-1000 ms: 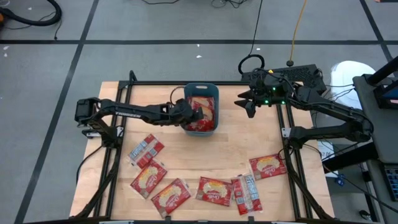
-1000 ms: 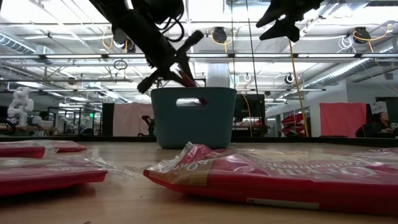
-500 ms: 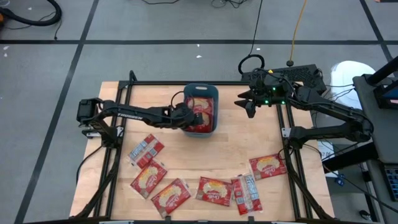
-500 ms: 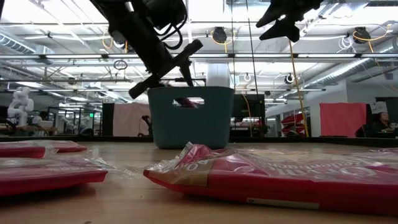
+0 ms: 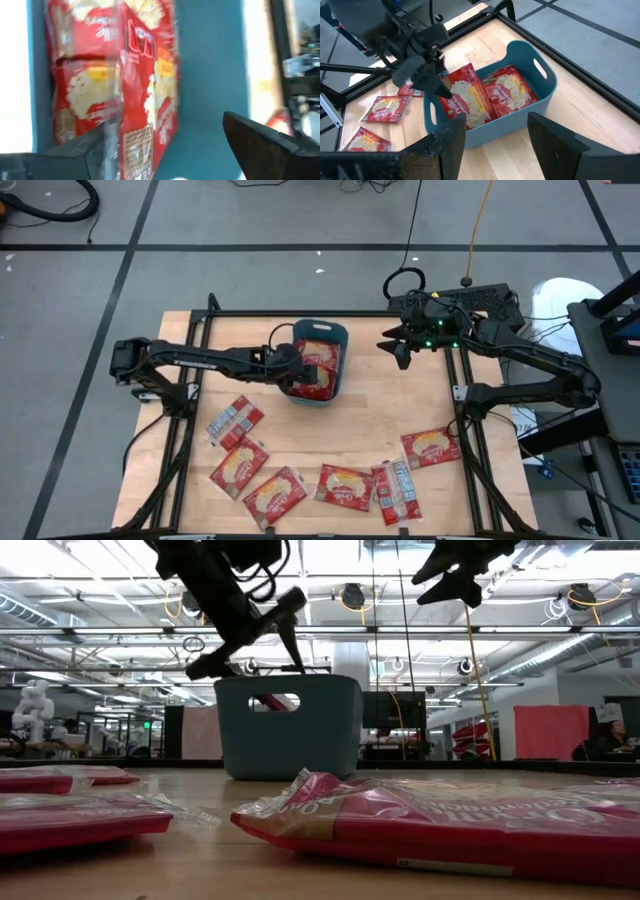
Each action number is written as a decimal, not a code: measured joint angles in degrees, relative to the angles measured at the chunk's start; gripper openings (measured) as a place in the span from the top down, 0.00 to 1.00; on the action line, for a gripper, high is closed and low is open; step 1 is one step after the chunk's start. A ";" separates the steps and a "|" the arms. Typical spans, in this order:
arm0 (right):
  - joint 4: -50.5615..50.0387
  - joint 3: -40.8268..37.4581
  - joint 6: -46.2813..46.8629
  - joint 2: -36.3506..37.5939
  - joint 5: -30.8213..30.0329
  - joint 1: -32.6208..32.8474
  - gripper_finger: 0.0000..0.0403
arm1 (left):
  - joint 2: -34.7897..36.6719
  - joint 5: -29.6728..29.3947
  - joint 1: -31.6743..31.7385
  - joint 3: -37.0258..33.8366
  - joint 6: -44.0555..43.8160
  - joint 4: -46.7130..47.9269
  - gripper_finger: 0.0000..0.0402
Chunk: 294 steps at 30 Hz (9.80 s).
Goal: Sort popcorn bags into baskets
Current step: Put the red popcorn bag into the blue bin, then adjust the blue bin, then put the red popcorn bag into the blue bin
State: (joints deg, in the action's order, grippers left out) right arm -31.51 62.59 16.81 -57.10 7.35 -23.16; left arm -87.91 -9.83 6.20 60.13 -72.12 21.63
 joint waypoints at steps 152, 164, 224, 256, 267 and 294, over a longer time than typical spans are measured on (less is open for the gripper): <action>-31.30 -2.40 39.03 0.10 -7.19 32.12 0.50 | 3.66 6.34 -20.54 -14.06 21.77 -3.22 0.94; -25.95 -14.49 52.41 0.07 -2.57 43.37 0.49 | 3.66 6.21 -26.40 -14.04 10.69 -19.03 0.94; 11.49 -35.83 30.50 -1.18 -3.79 47.12 1.00 | 3.70 -11.29 -30.79 -14.02 5.22 -17.52 0.94; 19.32 -32.79 -3.03 -18.95 -10.52 69.79 0.43 | 3.70 -10.73 -32.18 -14.02 3.87 -17.12 0.94; 21.62 -32.83 -6.96 -21.58 -15.57 69.75 0.87 | 3.70 -10.85 -32.18 -14.02 3.68 -17.12 0.94; 11.91 -33.05 15.52 -4.87 -13.07 58.65 0.95 | 3.68 -11.29 -29.40 -14.02 6.68 -18.50 0.94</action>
State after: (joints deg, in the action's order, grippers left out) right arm -19.60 29.53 32.33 -61.98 -5.73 35.50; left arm -84.23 -21.12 -23.20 46.11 -65.44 3.14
